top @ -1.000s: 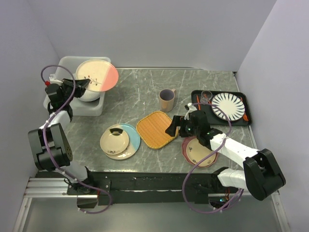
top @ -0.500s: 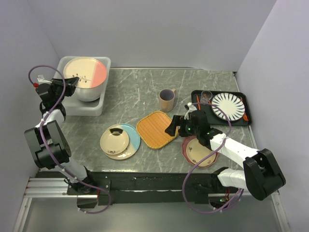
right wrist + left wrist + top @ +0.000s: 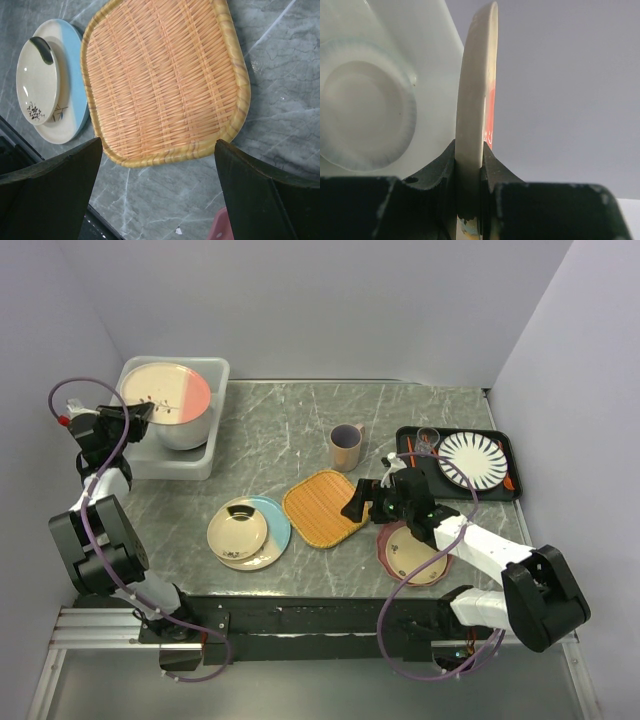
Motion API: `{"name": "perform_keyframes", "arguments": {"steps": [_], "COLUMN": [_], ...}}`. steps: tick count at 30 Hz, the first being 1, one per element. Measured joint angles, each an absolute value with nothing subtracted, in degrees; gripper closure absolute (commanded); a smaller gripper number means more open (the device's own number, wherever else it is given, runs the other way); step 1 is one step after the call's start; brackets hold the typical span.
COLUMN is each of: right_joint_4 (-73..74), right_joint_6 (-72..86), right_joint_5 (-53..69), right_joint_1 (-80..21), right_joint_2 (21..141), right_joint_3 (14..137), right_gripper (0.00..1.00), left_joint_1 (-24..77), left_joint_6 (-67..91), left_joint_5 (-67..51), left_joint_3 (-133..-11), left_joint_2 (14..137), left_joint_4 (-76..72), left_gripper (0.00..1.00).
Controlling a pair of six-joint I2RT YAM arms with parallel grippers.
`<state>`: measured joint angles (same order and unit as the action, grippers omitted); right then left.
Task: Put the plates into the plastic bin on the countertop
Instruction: Place the plate in the plastic bin.
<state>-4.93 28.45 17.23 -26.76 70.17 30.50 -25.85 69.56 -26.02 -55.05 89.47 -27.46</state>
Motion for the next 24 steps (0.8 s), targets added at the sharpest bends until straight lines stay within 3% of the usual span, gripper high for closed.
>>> {"name": "perform_keyframes", "arguments": {"steps": [24], "right_joint_4": [-5.0], "right_joint_6": [28.4], "right_joint_5": [17.2], "right_joint_1": [-26.8], "right_joint_2": [70.4], "right_joint_3": [30.7], "right_gripper": [0.0], "left_joint_1": [-26.1], "left_joint_6": [65.0], "left_joint_5": [-23.0], "left_joint_3": [-59.6], "left_joint_2": [93.2], "left_joint_4": [-21.1], "left_gripper": [0.99]}}
